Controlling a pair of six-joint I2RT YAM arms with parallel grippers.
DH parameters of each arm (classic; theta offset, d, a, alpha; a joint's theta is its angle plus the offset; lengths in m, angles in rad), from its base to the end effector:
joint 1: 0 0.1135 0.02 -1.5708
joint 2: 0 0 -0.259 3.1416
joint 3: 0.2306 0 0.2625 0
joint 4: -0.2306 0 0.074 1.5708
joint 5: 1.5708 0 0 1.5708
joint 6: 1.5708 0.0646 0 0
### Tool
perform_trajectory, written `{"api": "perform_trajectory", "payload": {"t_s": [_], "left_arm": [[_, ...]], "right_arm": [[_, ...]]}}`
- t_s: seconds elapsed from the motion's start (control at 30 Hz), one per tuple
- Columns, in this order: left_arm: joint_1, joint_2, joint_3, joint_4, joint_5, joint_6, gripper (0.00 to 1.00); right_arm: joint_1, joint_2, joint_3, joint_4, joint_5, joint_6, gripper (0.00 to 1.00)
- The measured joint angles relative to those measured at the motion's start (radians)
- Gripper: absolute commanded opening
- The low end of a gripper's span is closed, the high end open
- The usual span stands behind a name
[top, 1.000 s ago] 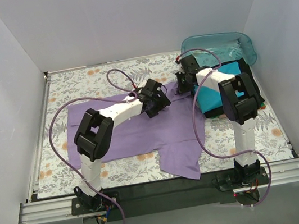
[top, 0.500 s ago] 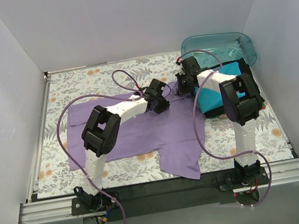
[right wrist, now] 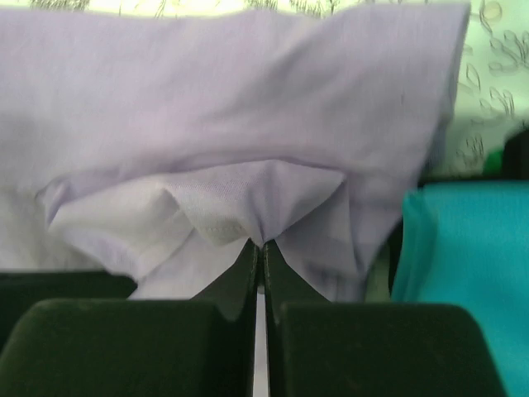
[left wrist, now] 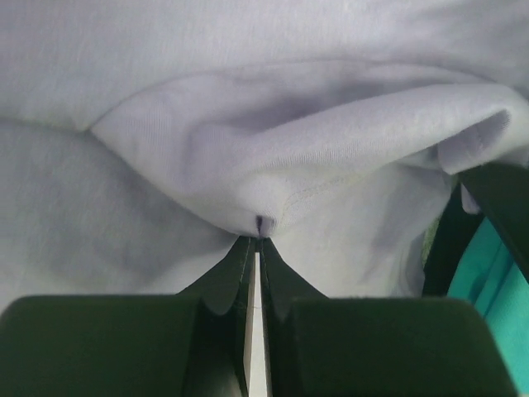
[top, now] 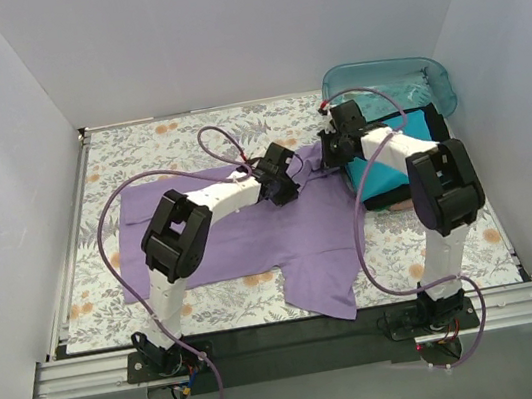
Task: Fold and stack the t-shirts
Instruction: Fold the tshirt
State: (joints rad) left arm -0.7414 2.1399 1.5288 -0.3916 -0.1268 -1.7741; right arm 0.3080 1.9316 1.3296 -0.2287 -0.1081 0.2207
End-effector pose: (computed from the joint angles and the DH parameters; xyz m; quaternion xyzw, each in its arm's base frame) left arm 0.3577 -0.3165 0.1178 -0.4884 0.8243 -0.2474 0.1440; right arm 0.4260 0.1428 0.1585 -0.0601 0.9292 0.1430 0.3354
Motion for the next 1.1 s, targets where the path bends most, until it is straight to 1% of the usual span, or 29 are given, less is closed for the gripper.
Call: {"api": "perform_trajectory", "payload": {"t_s": [0.2, 0.43, 0.6, 0.8, 0.93, 0.97, 1.0, 1.03, 1.07, 1.1], "left_arm": [[-0.01, -0.087, -0.078, -0.001, -0.001, -0.001, 0.0], [-0.011, -0.163, -0.142, 0.004, 0.003, -0.003, 0.0], [-0.011, -0.201, -0.195, 0.001, 0.01, 0.0, 0.0], [-0.011, -0.205, -0.232, 0.002, 0.041, 0.015, 0.0], [-0.011, -0.235, -0.268, -0.027, 0.032, 0.025, 0.0], [-0.011, -0.251, -0.273, -0.033, 0.033, 0.028, 0.0], [-0.011, -0.264, -0.273, -0.037, 0.033, 0.03, 0.0], [-0.011, -0.27, -0.273, -0.04, 0.033, 0.031, 0.0], [-0.011, -0.272, -0.273, -0.044, 0.033, 0.03, 0.05], [-0.012, -0.271, -0.273, -0.05, 0.034, 0.03, 0.09]], "right_arm": [[0.005, -0.155, -0.129, 0.002, -0.018, 0.001, 0.01], [0.018, -0.259, -0.262, -0.008, -0.018, 0.014, 0.01], [0.023, -0.314, -0.312, -0.016, -0.019, 0.019, 0.01], [0.028, -0.353, -0.341, -0.059, -0.006, 0.02, 0.01], [0.034, -0.378, -0.377, -0.083, 0.002, 0.023, 0.01], [0.034, -0.382, -0.384, -0.09, 0.002, 0.025, 0.04], [0.037, -0.388, -0.392, -0.092, 0.004, 0.028, 0.09], [0.043, -0.394, -0.399, -0.096, 0.007, 0.034, 0.16], [0.047, -0.398, -0.405, -0.095, 0.009, 0.038, 0.2], [0.049, -0.401, -0.409, -0.097, 0.01, 0.042, 0.21]]}}
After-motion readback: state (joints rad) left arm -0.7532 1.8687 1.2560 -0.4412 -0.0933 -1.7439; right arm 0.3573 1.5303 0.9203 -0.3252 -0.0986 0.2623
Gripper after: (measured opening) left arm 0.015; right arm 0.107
